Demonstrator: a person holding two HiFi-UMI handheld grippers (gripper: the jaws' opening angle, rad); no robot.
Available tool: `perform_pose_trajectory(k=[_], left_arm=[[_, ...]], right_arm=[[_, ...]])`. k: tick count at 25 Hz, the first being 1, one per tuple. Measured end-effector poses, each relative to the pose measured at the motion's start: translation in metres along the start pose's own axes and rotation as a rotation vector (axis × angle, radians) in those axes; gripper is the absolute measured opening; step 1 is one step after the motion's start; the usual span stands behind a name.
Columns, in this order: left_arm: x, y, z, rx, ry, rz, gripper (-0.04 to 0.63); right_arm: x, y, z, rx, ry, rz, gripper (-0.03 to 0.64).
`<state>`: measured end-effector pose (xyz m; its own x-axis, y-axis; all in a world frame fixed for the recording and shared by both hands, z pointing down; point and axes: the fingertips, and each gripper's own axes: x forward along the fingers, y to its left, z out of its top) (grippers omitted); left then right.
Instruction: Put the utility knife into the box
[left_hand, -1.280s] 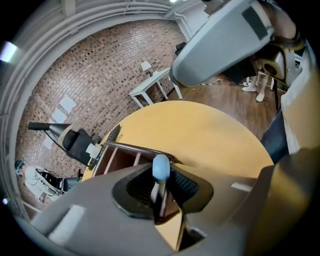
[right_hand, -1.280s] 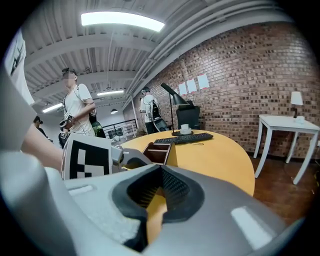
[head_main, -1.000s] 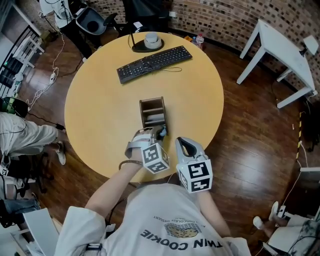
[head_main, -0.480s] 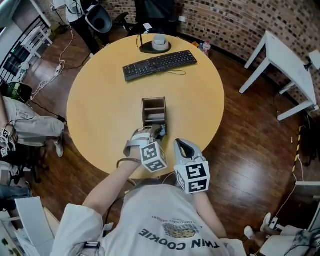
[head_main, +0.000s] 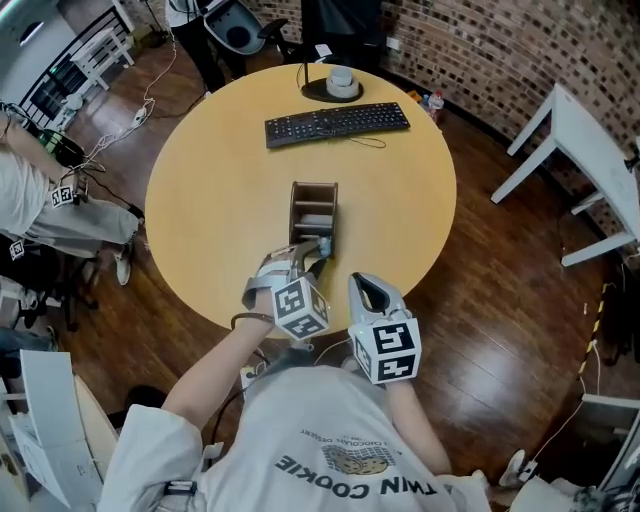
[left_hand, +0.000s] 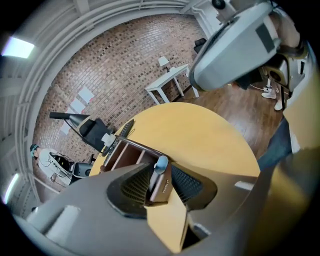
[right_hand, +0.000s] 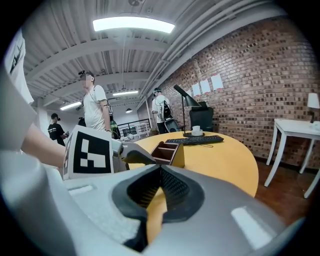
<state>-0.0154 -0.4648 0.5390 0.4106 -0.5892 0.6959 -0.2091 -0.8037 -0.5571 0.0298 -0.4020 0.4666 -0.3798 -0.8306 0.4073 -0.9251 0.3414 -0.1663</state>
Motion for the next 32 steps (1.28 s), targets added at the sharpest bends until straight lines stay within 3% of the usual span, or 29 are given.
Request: perform_pose_trajectory(k=[10, 18, 32], left_arm=[[-0.053, -0.023, 0.014, -0.225, 0.01, 0.105, 0.065], [-0.107, -0.04, 0.029, -0.376, -0.035, 0.162, 0.028], [-0.19, -0.088, 0.025, -0.633, -0.161, 0.161, 0.008]], right_arm=[[-0.026, 0.009, -0.008, -0.066, 0.016, 0.15, 0.002], [-0.045, 0.04, -0.01, -0.092, 0.01, 0.241, 0.002], [-0.092, 0.101, -0.034, -0.108, 0.0, 0.252, 0.002]])
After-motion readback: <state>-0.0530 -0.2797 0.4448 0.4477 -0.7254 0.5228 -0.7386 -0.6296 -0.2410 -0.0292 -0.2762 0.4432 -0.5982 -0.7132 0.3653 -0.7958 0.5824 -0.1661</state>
